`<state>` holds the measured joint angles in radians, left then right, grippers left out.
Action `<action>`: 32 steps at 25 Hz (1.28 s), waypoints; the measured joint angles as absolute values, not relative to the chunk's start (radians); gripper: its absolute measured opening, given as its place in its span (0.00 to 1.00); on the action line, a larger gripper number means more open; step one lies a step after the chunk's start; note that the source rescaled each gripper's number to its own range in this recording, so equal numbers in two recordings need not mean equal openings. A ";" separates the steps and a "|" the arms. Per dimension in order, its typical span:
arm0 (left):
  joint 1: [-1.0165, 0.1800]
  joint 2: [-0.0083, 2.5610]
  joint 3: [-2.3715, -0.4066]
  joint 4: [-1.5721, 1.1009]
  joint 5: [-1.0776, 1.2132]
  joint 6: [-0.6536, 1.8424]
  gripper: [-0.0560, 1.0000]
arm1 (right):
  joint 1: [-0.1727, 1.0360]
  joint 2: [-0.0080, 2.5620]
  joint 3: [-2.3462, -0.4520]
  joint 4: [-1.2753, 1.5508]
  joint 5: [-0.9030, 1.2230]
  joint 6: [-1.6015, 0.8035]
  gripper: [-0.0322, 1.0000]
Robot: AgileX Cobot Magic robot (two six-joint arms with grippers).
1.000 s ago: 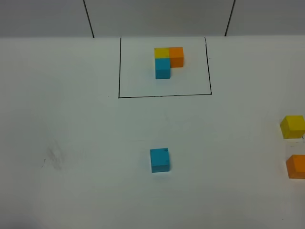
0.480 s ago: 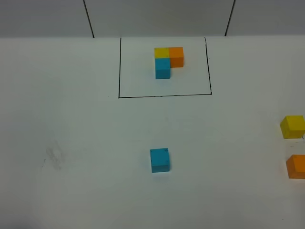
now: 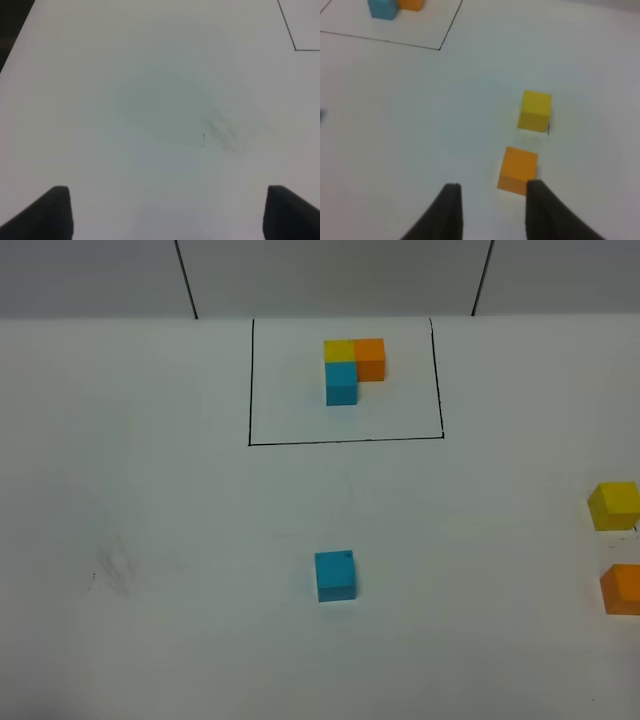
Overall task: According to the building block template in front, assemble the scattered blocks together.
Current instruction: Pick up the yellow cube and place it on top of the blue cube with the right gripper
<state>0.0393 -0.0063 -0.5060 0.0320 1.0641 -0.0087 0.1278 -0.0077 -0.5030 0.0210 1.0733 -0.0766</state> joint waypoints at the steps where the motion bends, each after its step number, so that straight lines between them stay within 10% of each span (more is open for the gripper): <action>1: 0.039 -0.006 -0.506 0.032 1.064 -0.009 0.66 | 0.128 -0.008 -0.503 0.021 1.073 -0.077 0.03; 24: 0.039 -0.006 -0.506 0.032 1.064 -0.009 0.66 | 0.125 0.189 -0.504 0.011 1.069 0.012 0.05; 32: 0.039 -0.006 -0.506 0.032 1.064 -0.009 0.66 | 0.125 0.582 -0.628 -0.037 0.964 0.080 0.52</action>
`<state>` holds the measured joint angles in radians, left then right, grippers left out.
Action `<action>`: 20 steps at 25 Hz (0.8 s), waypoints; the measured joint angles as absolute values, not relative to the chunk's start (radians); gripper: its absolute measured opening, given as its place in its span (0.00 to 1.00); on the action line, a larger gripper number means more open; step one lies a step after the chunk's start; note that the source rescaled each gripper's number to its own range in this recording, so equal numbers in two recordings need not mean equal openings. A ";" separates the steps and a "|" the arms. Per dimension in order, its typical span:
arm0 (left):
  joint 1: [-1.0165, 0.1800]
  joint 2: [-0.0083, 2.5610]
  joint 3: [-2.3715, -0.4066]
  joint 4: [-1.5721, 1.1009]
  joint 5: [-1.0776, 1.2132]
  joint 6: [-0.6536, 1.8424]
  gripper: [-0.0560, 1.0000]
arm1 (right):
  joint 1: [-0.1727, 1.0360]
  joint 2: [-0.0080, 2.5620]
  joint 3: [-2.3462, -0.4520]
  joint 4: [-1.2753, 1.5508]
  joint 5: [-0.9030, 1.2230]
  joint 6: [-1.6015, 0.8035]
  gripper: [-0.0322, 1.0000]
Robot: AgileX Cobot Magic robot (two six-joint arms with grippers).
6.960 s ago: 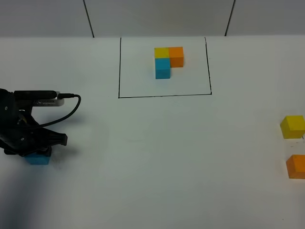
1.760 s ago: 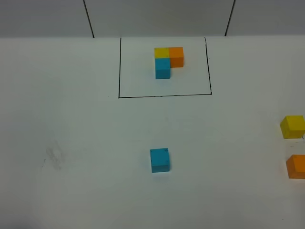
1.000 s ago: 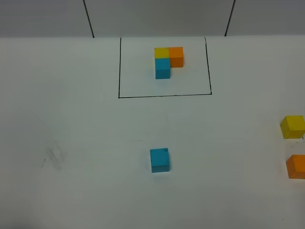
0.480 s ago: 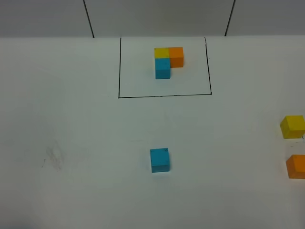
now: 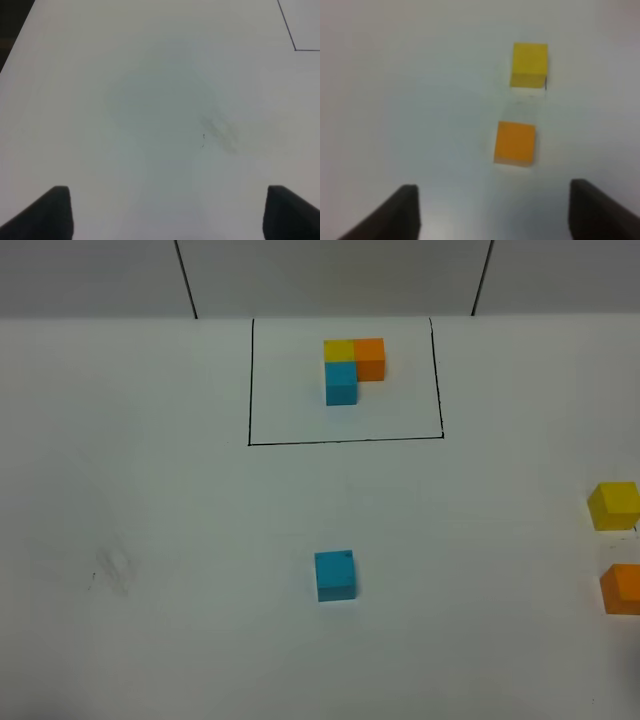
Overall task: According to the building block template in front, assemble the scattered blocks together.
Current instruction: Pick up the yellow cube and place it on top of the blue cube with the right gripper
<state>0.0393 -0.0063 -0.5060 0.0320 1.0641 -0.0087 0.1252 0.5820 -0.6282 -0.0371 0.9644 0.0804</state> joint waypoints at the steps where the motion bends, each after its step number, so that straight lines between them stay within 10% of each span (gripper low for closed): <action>1: 0.039 -0.006 -0.506 0.032 1.064 -0.009 0.66 | 0.125 0.642 -0.651 -0.044 0.963 0.086 0.60; 7: 0.039 -0.006 -0.506 0.032 1.064 -0.009 0.66 | 0.125 0.982 -0.816 -0.082 0.913 0.123 0.97; 20: 0.039 -0.006 -0.506 0.032 1.064 -0.009 0.66 | 0.052 1.609 -1.102 -0.157 0.822 0.126 0.91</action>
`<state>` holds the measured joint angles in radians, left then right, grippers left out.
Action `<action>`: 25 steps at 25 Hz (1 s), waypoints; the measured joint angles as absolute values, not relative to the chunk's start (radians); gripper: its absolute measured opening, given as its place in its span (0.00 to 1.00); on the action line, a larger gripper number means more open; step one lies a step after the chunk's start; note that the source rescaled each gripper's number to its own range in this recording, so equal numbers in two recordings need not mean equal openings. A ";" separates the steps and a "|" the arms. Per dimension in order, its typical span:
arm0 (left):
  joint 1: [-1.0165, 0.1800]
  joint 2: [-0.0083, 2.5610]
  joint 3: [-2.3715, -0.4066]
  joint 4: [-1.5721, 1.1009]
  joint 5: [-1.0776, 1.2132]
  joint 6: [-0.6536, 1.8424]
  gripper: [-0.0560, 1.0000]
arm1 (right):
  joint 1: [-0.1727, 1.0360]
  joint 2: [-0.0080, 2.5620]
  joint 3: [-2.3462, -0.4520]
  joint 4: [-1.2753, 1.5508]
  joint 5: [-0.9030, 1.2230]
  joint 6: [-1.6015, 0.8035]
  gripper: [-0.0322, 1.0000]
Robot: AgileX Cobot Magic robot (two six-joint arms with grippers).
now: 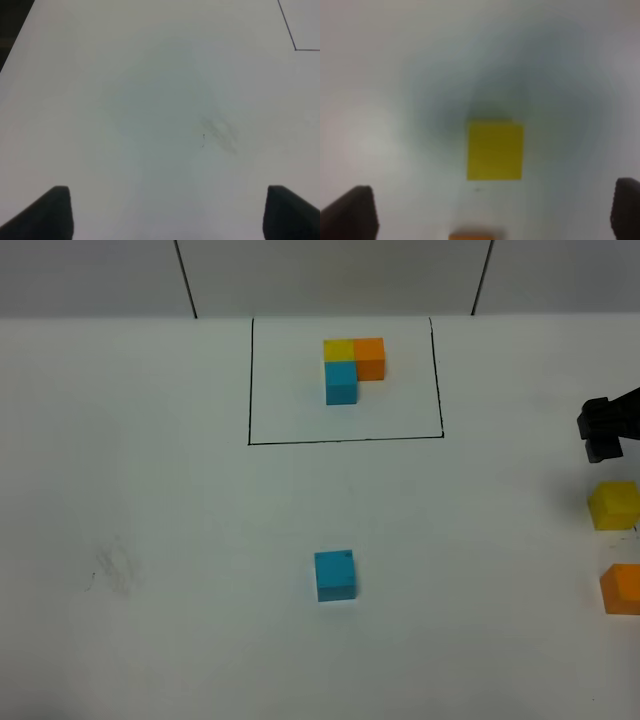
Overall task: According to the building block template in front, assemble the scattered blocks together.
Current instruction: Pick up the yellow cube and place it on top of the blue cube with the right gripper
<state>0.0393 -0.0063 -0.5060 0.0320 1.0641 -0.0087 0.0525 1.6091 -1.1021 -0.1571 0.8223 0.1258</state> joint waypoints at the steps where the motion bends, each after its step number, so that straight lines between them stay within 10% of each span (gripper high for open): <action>1: 0.039 -0.006 -0.506 0.032 1.064 -0.009 0.66 | 0.040 1.642 -1.102 -0.160 0.802 0.126 0.91; 20: 0.039 -0.006 -0.506 0.032 1.064 -0.009 0.66 | -0.035 1.914 -1.109 -0.130 0.686 0.103 0.85; 25: 0.039 -0.006 -0.506 0.032 1.064 -0.007 0.66 | -0.035 1.916 -1.109 -0.112 0.696 0.103 0.67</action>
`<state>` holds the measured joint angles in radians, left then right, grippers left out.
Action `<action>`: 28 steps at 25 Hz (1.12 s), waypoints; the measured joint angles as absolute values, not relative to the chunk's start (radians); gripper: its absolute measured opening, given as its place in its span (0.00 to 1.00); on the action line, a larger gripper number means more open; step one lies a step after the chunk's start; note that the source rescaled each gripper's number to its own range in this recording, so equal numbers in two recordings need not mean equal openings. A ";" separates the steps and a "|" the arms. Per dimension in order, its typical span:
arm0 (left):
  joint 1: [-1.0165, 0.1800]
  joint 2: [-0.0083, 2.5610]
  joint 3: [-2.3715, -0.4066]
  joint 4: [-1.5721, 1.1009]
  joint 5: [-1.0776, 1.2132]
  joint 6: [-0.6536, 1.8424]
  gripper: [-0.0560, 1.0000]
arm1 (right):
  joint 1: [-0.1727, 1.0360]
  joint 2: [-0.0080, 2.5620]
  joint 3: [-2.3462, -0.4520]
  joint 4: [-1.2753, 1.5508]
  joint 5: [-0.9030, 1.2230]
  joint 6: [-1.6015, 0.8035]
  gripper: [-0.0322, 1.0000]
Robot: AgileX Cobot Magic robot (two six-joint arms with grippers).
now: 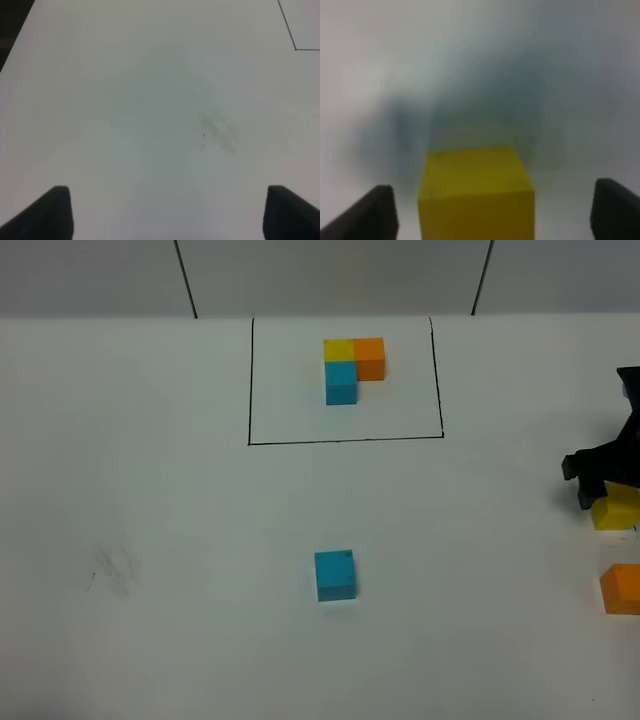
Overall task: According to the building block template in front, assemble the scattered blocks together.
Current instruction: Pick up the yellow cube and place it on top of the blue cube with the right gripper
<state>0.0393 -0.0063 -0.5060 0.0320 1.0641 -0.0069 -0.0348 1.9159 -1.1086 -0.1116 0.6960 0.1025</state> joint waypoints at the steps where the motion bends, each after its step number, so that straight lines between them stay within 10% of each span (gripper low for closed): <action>1: 0.039 -0.006 -0.506 0.032 1.064 -0.007 0.66 | -0.035 1.916 -1.109 -0.111 0.701 0.103 0.60; 7: 0.039 -0.006 -0.506 0.032 1.064 0.000 0.66 | -0.035 1.916 -1.109 -0.095 0.724 0.094 0.22; 18: 0.039 -0.006 -0.506 0.032 1.064 0.000 0.66 | 0.024 1.809 -1.120 -0.087 0.717 0.061 0.22; 28: 0.039 -0.006 -0.506 0.032 1.064 0.000 0.66 | 0.346 1.746 -1.208 -0.096 0.727 0.378 0.22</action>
<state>0.0393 -0.0063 -0.5056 0.0320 1.0640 0.0000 0.3465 1.7458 -1.2080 -0.0958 0.7275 0.3779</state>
